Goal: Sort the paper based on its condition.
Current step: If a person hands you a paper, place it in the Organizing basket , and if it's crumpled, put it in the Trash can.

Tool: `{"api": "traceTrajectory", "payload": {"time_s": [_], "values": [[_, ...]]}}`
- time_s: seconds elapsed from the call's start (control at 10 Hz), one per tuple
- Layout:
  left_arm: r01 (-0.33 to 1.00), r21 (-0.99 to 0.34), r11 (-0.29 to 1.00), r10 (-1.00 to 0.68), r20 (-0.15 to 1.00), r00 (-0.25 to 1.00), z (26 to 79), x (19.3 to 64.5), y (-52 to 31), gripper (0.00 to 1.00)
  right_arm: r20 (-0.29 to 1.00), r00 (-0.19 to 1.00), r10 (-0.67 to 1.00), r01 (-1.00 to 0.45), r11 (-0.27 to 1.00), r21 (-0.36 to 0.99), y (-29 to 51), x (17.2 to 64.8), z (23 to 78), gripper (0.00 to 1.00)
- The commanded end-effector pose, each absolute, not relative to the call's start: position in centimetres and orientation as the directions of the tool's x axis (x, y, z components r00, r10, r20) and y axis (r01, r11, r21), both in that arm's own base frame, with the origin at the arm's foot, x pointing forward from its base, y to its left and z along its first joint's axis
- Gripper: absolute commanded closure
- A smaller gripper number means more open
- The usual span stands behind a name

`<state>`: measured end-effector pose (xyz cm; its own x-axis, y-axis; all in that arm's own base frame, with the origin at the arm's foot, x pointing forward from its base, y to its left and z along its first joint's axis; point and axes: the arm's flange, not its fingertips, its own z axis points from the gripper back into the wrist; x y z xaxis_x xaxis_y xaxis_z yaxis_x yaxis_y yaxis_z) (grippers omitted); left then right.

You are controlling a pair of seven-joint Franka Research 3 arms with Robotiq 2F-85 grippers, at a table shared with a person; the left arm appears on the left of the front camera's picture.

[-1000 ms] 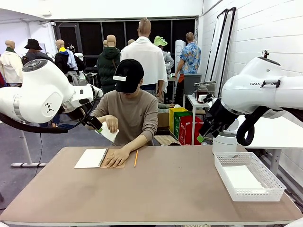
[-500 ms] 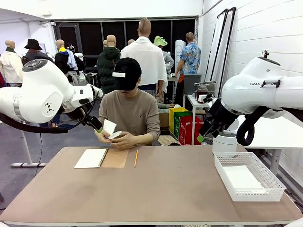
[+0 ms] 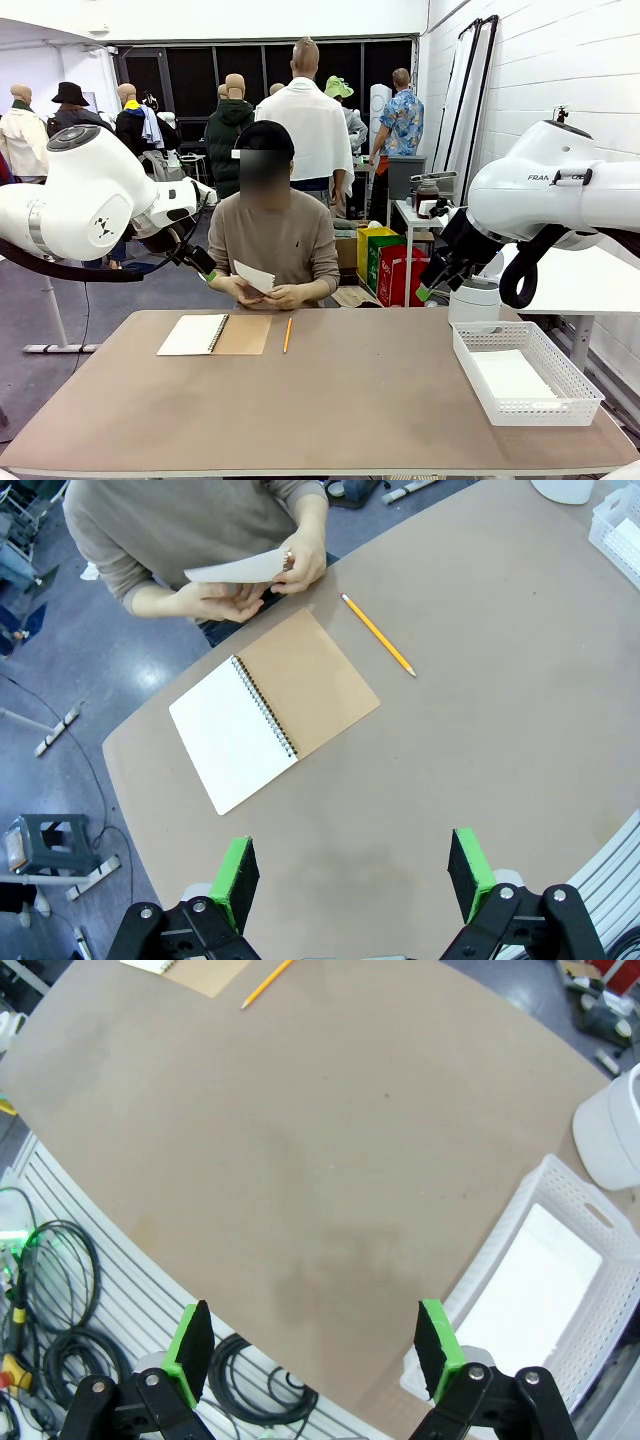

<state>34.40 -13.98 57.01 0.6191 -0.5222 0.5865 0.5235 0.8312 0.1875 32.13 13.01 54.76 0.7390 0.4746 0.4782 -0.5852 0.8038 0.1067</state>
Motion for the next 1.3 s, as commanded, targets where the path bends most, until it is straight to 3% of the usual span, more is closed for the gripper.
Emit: {"api": "traceTrajectory", "payload": {"time_s": [0.0,1.2], "values": [[0.522,0.187,0.832,-0.521,0.587,0.62,57.05,34.38,-13.94,0.0,0.47,0.742,0.478,-0.587,0.802,0.11,13.03,32.13,55.01,0.0],[0.522,0.187,0.832,-0.521,0.587,0.62,57.05,34.38,-13.94,0.0,0.47,0.742,0.478,-0.587,0.802,0.11,13.03,32.13,55.01,0.0]]}}
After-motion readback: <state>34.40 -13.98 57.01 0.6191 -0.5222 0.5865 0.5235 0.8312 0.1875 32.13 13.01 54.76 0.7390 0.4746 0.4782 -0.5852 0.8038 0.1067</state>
